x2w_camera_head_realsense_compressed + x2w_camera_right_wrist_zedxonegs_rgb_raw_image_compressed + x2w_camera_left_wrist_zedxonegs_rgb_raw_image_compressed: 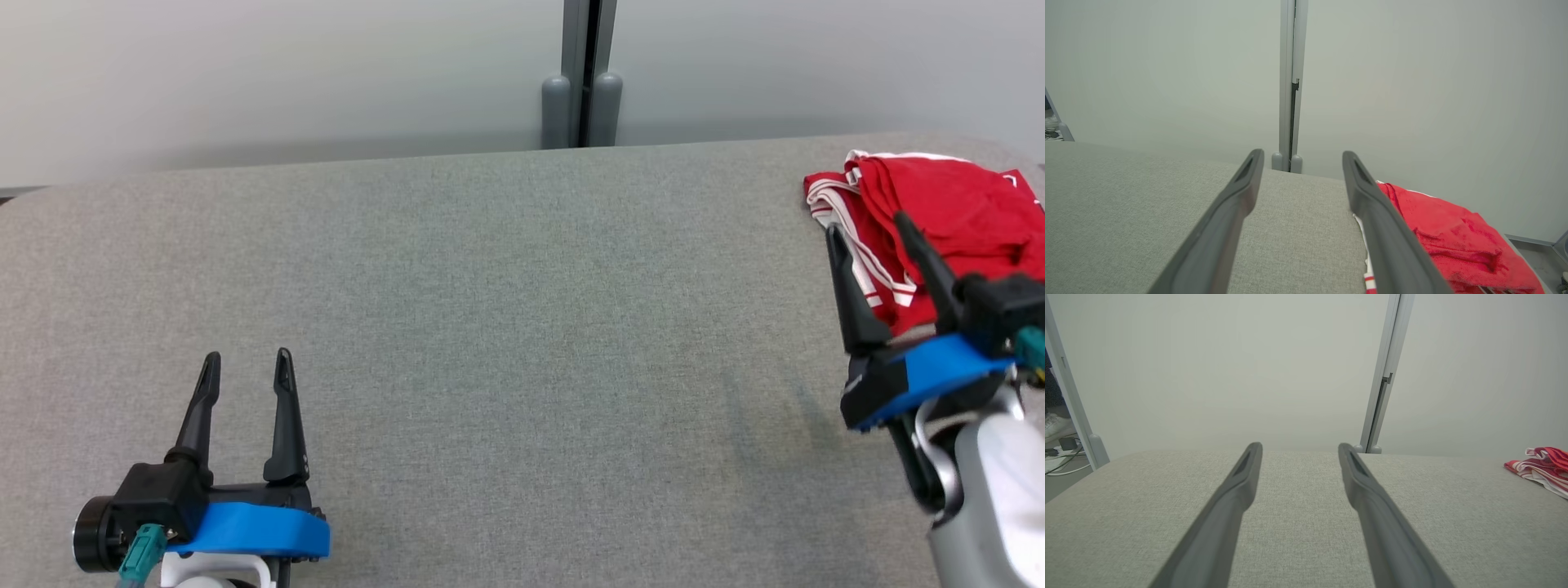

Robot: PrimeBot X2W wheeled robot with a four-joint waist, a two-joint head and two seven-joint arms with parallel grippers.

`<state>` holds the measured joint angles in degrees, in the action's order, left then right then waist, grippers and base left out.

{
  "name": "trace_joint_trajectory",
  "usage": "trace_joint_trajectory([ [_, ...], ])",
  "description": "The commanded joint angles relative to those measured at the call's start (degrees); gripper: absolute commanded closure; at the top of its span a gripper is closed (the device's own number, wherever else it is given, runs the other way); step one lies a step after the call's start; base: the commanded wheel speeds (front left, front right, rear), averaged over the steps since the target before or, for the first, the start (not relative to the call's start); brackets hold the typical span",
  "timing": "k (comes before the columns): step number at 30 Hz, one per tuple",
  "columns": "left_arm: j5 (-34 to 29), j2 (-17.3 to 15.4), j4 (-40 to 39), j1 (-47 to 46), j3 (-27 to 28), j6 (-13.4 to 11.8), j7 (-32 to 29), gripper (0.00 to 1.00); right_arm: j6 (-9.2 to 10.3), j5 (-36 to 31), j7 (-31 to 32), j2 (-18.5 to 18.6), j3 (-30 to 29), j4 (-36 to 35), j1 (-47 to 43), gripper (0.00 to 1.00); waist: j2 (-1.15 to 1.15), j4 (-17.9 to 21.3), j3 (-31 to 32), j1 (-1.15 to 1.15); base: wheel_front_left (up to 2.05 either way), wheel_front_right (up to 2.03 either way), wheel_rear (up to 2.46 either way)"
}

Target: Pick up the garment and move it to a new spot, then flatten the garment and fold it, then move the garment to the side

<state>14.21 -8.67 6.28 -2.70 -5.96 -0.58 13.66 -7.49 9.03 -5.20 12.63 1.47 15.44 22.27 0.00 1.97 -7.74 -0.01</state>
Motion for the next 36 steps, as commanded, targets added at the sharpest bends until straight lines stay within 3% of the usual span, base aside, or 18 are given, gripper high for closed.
trace_joint_trajectory([
  [1, 0.4, -0.4, 0.0, 0.4, 0.1, -0.3, -0.4, 0.0, -0.02, -0.6, 0.0, -1.5, -1.2, -1.6, -2.9, 0.0, 0.0, 0.0, 0.6, 0.01, 0.0, 0.0, 0.0],
  [15, 0.8, -0.8, -0.1, 2.2, -0.2, -1.5, -1.9, 0.0, -0.02, -4.6, 2.3, -8.7, -6.7, -14.5, -17.7, 0.0, 0.0, -0.9, 2.5, 0.01, 0.0, 0.0, 0.0],
  [32, 1.2, -1.5, 0.4, 1.5, 0.3, -3.1, -2.0, 0.0, -0.02, -3.4, 3.4, -9.8, -7.6, -17.9, -21.9, 0.0, 0.0, -1.7, 2.8, 0.01, 0.0, 0.0, 0.0],
  [33, 1.4, -1.1, 0.7, 2.0, 0.0, -2.9, -2.2, 1.0, 0.01, -3.5, 3.6, -9.6, -7.5, -17.7, -21.3, 1.0, 0.0, -1.7, 2.8, 0.01, 0.0, 0.0, 0.0],
  [36, 2.0, -0.5, 2.1, 2.7, -0.2, -2.8, -2.6, 1.0, 0.01, -2.8, 3.8, -9.8, -7.5, -16.0, -21.2, 1.0, 0.0, -1.8, 2.9, 0.01, 0.0, 0.0, 0.0],
])
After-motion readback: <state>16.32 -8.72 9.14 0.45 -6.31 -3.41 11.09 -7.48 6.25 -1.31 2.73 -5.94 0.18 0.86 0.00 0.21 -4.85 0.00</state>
